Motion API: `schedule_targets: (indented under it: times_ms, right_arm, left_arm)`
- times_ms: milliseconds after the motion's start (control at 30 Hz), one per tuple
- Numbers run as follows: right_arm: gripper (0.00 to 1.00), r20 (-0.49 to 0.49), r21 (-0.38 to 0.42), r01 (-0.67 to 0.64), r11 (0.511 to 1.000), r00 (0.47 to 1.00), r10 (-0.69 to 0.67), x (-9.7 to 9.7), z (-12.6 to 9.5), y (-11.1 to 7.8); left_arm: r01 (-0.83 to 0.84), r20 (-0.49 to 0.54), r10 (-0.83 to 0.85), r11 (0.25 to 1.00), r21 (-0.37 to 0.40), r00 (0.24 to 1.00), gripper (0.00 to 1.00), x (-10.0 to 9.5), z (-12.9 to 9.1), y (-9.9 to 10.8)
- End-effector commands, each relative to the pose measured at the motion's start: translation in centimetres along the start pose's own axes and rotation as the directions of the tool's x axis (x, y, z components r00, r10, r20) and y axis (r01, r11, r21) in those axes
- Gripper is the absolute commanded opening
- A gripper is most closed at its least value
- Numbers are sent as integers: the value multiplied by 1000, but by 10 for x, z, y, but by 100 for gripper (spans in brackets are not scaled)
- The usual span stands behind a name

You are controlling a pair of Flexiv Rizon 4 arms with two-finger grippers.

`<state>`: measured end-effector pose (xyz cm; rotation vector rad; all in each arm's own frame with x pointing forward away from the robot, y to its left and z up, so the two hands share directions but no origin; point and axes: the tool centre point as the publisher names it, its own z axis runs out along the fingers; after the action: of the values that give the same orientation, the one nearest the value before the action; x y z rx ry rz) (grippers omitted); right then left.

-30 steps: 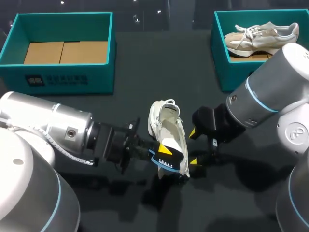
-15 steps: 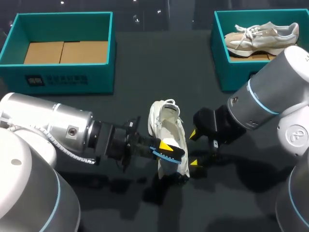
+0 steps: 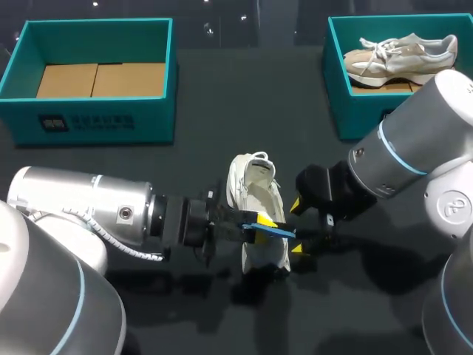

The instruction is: Take the shoe out of the shoebox, open the shoe tongue, remove and reinsert the insole, then place the shoe into the shoebox

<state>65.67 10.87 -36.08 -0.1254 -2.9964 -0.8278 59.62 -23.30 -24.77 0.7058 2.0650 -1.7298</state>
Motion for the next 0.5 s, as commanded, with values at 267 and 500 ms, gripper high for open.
schedule_targets:
  times_ms: [267,500]
  right_arm:
    - [100,2,-1,0,1000,1000,0,1,0,0]
    - [100,2,-1,0,1000,1000,0,1,0,0]
  left_arm:
    - [19,3,-19,1000,-24,1000,0,0,13,12]
    - [69,64,-68,997,-20,996,0,-3,16,21]
